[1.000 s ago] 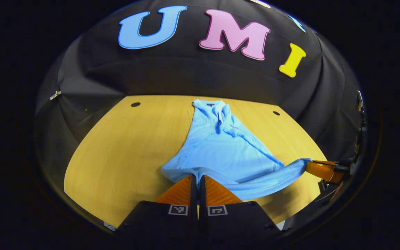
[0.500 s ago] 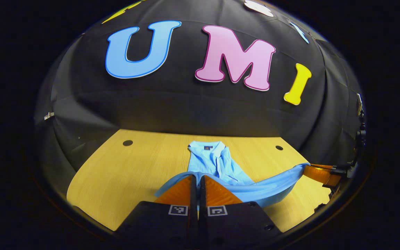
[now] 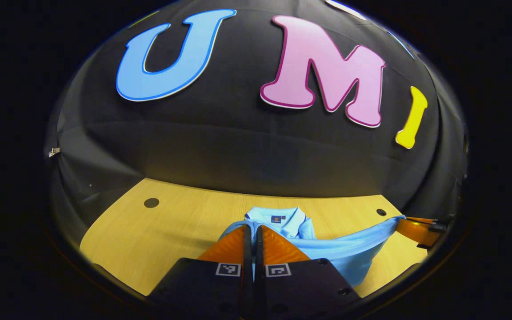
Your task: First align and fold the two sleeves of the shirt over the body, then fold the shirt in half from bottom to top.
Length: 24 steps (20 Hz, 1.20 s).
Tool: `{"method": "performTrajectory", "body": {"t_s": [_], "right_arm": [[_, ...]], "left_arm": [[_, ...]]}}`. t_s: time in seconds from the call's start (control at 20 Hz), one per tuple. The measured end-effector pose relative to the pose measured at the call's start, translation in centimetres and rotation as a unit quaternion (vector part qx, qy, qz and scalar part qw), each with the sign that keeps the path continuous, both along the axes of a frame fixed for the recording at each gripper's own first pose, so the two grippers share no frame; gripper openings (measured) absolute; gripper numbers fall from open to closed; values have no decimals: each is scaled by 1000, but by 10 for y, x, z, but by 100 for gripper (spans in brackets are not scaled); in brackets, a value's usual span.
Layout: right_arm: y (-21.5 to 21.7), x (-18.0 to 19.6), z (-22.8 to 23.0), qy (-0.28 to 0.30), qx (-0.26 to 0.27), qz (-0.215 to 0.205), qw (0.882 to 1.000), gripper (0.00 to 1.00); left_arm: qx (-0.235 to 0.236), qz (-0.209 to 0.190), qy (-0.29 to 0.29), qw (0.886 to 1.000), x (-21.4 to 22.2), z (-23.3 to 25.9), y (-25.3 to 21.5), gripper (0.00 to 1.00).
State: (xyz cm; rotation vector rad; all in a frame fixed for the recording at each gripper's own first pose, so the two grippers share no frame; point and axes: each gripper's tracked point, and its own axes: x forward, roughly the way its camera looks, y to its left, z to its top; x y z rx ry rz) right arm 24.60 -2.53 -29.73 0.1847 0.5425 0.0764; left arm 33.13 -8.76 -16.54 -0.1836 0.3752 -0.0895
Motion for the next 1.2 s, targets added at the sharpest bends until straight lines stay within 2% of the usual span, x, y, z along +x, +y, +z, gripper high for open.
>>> {"method": "performTrajectory", "body": {"t_s": [0.25, 0.55, 0.85, 1.2], "right_arm": [[5, 49, -37, 17, -4, -2, 1000, 5], [10, 95, -88, 44, -7, -7, 999, 5], [18, 107, -141, 83, -17, -3, 996, 5], [22, 96, -187, 129, -22, 2, 991, 5]], "left_arm": [[26, 0, 2, 1000, 55, -24, -3, 6], [37, 3, 37, 999, 105, -76, -7, 6], [52, 7, 81, 995, 126, -131, -7, 6], [67, 8, 105, 992, 125, -155, -9, 6]]}}
